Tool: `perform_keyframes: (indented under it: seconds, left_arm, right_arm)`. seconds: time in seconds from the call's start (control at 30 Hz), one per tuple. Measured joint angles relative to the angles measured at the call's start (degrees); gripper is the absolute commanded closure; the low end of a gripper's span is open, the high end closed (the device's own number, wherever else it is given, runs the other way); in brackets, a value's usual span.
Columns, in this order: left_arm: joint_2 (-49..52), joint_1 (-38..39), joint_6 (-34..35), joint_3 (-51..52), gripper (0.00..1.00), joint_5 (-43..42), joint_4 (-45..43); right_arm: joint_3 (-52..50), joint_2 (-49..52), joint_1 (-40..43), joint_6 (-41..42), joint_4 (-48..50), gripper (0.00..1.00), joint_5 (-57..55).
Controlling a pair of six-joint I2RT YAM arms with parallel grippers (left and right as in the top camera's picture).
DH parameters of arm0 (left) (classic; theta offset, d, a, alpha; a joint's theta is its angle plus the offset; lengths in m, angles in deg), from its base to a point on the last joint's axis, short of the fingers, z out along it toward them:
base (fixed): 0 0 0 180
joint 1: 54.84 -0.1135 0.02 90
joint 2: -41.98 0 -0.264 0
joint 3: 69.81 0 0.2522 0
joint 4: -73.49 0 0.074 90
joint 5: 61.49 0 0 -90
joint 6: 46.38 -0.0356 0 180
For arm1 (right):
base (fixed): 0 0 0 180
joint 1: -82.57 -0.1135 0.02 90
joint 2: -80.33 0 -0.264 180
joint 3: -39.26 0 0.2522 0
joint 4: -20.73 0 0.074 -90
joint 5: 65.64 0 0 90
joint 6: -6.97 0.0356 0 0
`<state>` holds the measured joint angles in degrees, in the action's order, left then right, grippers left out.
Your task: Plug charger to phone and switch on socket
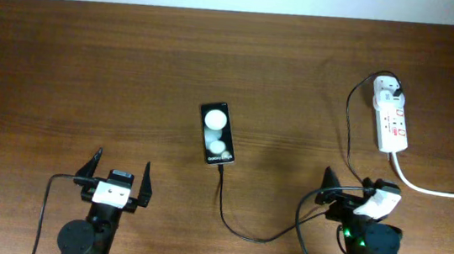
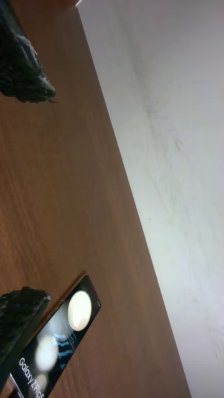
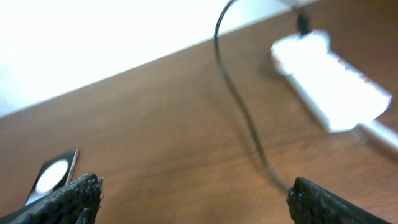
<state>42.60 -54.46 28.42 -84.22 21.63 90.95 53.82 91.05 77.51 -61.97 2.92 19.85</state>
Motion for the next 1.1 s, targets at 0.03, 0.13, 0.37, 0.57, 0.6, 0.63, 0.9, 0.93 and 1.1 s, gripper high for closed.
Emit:
perform_keyframes:
  seconds: [0.03, 0.13, 0.37, 0.57, 0.6, 0.63, 0.9, 0.93, 1.1]
  left_arm:
    - [0.0, 0.0, 0.0, 0.0, 0.01, 0.0, 0.0]
    - [0.0, 0.0, 0.0, 0.0, 0.01, 0.0, 0.0]
    - [0.0, 0.0, 0.0, 0.0, 0.01, 0.0, 0.0]
    - [0.0, 0.0, 0.0, 0.0, 0.01, 0.0, 0.0]
    - [0.0, 0.0, 0.0, 0.0, 0.01, 0.0, 0.0]
    - [0.0, 0.0, 0.0, 0.0, 0.01, 0.0, 0.0]
    - [0.0, 0.0, 0.0, 0.0, 0.01, 0.0, 0.0]
    - [0.0, 0.0, 0.0, 0.0, 0.01, 0.0, 0.0]
    - [0.0, 0.0, 0.0, 0.0, 0.01, 0.0, 0.0]
  right_arm:
    - [0.0, -1.3, 1.5, -0.9, -0.1, 0.01, 0.7]
    - [0.0, -6.9, 4.5, -4.7, -0.3, 0.01, 2.1]
    - [0.0, -9.9, 5.1, -12.4, -0.3, 0.01, 3.2]
    - [0.0, -9.9, 5.1, -17.0, -0.3, 0.01, 3.3]
    - [0.0, -9.9, 5.1, -17.0, -0.3, 0.01, 3.3]
    - [0.0, -9.9, 5.1, -17.0, -0.4, 0.01, 3.3]
    - [0.0, -9.9, 5.1, -17.2, -0.4, 0.01, 3.3]
    - [0.0, -9.9, 5.1, -17.2, -0.3, 0.01, 3.3]
    - [0.0, -9.9, 5.1, -17.2, -0.3, 0.01, 3.3]
